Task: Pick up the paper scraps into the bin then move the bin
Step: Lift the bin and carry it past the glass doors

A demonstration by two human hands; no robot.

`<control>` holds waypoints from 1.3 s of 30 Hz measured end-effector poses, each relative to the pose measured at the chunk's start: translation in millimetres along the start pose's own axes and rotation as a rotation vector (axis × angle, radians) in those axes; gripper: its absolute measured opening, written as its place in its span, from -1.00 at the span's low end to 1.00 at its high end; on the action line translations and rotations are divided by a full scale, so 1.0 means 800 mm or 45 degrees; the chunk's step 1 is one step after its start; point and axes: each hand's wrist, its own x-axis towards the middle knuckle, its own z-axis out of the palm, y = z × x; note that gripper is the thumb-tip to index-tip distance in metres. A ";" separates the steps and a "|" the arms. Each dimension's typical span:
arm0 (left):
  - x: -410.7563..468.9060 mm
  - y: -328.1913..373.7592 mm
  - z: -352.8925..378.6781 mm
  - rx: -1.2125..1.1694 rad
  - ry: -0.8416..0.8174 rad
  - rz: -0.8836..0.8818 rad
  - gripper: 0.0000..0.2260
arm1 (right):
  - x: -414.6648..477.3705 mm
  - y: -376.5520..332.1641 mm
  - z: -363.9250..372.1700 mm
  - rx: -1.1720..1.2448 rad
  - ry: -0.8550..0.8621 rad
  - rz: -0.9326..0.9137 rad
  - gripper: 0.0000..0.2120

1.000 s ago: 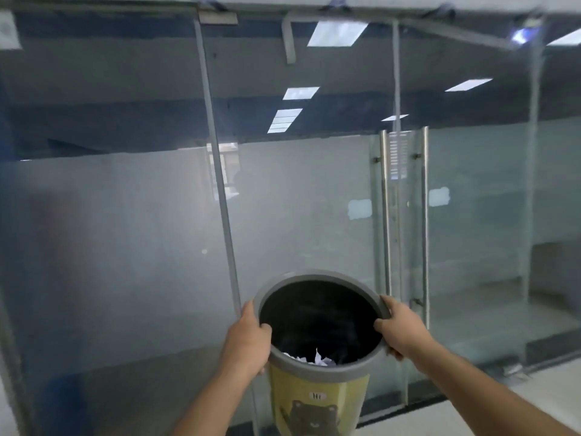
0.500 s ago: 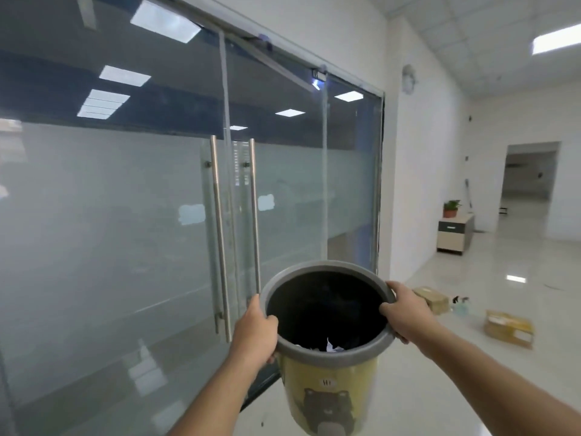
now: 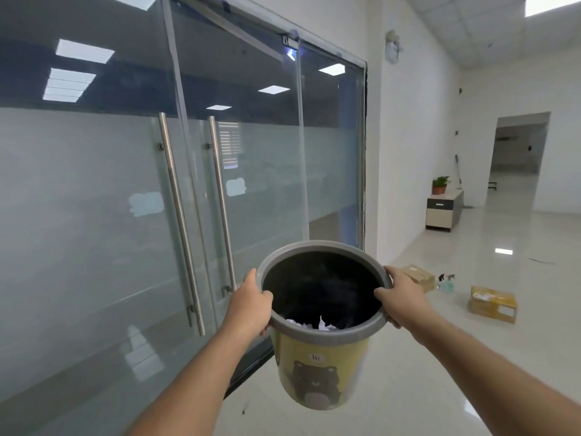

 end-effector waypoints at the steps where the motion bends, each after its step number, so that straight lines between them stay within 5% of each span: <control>1: 0.009 0.002 0.008 0.010 -0.003 0.002 -0.50 | 0.011 0.005 0.000 0.009 0.000 0.003 -0.65; 24: 0.361 -0.018 0.174 0.056 -0.171 0.074 -0.51 | 0.333 0.064 0.095 -0.078 0.056 0.117 -0.59; 39: 0.510 0.028 0.347 0.108 -0.220 0.041 -0.52 | 0.563 0.177 0.074 -0.105 0.047 0.134 -0.54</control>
